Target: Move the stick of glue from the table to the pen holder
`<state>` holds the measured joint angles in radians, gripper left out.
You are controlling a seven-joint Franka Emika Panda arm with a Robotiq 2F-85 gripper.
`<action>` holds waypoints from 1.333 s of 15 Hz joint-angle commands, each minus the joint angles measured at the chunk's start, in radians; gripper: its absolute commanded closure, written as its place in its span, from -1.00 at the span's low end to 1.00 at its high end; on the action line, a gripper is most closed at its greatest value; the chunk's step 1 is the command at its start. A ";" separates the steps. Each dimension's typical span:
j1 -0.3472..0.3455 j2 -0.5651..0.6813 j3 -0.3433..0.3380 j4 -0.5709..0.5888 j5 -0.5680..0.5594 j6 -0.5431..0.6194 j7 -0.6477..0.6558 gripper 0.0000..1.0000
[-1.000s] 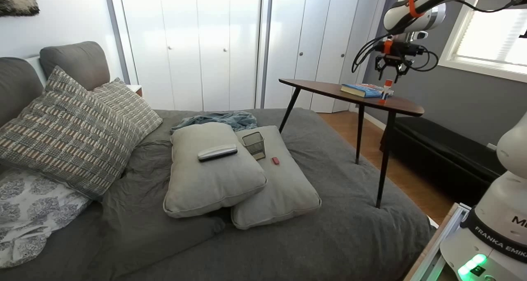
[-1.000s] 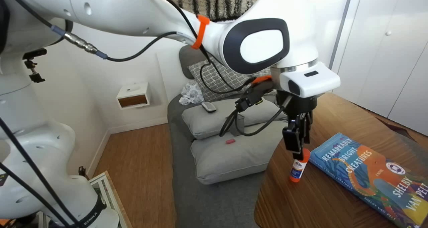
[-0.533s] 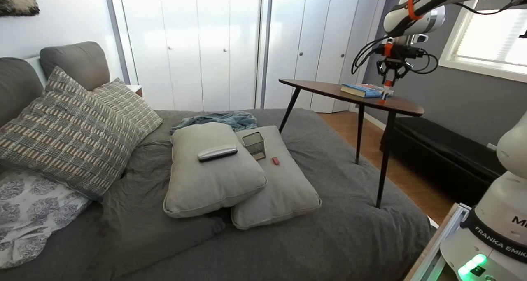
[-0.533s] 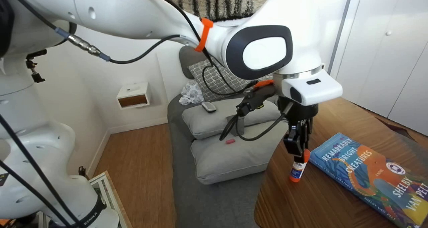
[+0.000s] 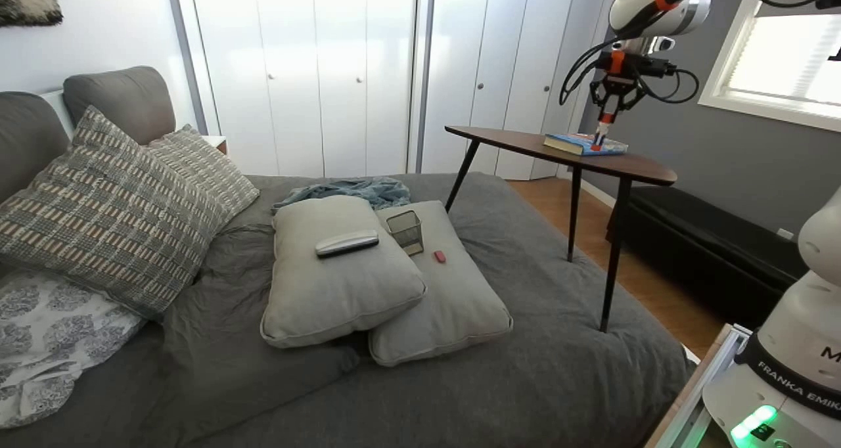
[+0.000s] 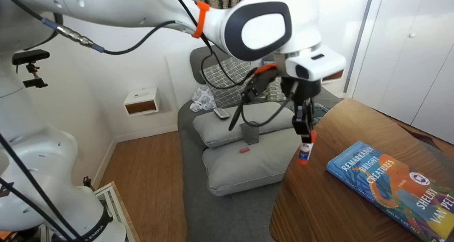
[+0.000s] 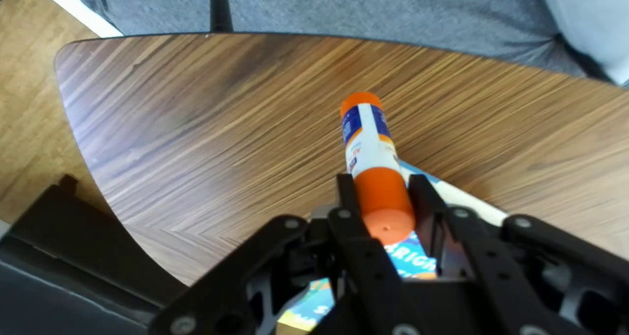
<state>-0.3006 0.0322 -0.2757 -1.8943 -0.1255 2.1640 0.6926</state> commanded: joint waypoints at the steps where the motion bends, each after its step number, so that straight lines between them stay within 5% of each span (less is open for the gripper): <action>1: 0.079 -0.177 0.065 -0.125 -0.090 -0.012 -0.028 0.85; 7: 0.196 -0.185 0.245 -0.135 -0.170 -0.001 -0.050 0.85; 8: 0.174 -0.194 0.223 -0.120 -0.135 -0.015 -0.025 0.85; 9: 0.187 -0.189 0.238 -0.121 -0.137 -0.015 -0.015 0.39; 20: 0.171 -0.186 0.224 -0.118 -0.137 -0.016 -0.023 0.39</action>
<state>-0.1256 -0.1548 -0.0553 -2.0155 -0.2639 2.1510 0.6718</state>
